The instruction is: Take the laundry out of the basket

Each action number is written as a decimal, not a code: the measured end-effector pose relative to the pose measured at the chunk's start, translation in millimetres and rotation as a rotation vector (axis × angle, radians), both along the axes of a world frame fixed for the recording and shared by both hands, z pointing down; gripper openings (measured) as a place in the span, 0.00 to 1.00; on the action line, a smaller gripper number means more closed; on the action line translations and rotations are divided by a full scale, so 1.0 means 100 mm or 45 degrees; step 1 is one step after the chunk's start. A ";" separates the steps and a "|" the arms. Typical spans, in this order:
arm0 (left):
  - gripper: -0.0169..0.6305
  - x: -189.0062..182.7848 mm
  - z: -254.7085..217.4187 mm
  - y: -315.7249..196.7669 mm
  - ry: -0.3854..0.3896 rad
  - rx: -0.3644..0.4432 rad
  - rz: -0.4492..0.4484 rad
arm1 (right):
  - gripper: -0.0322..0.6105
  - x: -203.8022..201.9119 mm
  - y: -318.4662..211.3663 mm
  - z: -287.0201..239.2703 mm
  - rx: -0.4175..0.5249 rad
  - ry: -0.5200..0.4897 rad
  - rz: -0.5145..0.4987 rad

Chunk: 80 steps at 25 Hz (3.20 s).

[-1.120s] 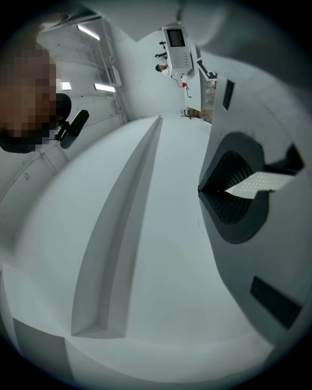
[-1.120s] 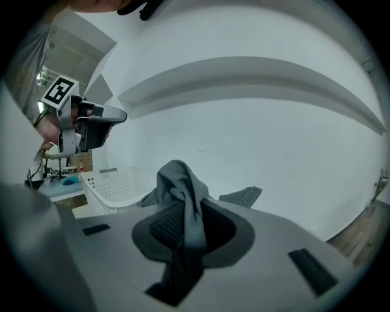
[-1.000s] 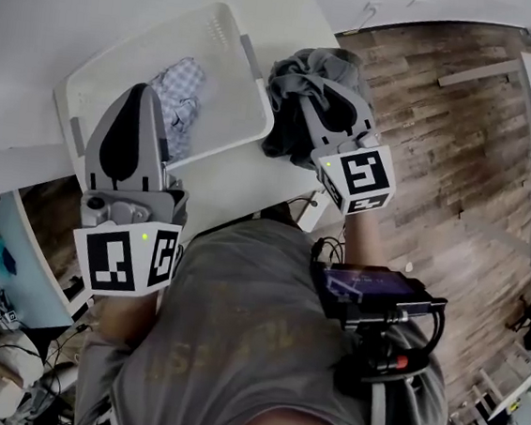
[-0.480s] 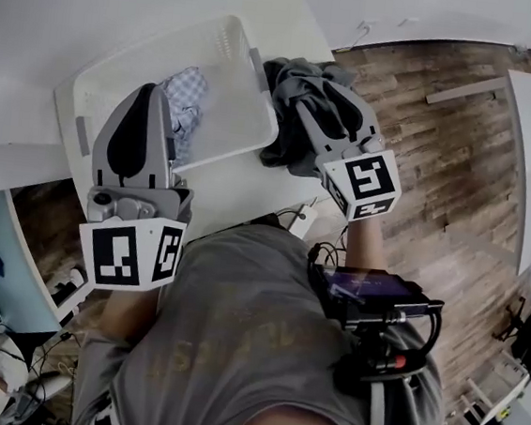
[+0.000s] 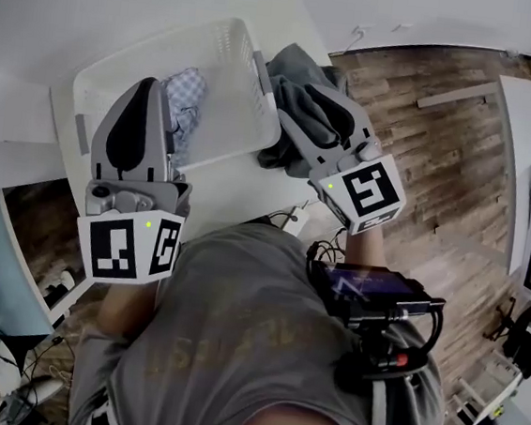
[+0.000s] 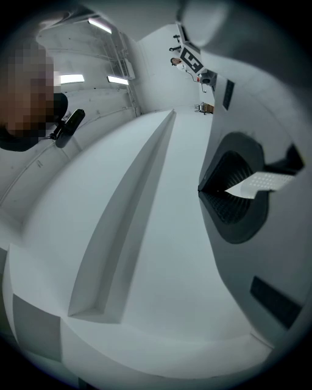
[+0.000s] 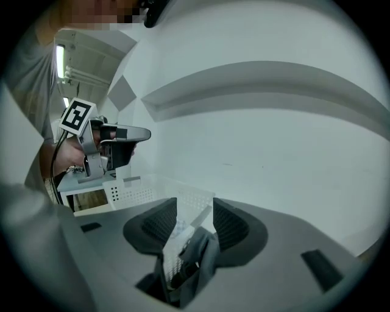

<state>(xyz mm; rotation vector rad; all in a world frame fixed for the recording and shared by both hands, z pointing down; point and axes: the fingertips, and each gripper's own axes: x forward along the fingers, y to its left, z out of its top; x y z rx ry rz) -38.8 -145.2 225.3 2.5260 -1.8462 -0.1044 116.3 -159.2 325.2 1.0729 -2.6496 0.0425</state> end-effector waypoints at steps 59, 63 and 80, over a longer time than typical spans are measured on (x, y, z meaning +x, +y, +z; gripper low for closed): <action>0.04 -2.33 0.19 0.53 0.195 0.004 -0.606 | 0.36 -3.16 0.23 0.31 -0.091 0.148 -0.971; 0.04 -2.52 0.30 0.46 0.259 -0.023 -0.610 | 0.44 -3.24 0.30 0.78 -0.184 0.297 -1.074; 0.04 -2.93 0.78 0.24 0.447 -0.091 -0.626 | 0.65 -2.96 0.47 2.13 -0.355 0.839 -1.185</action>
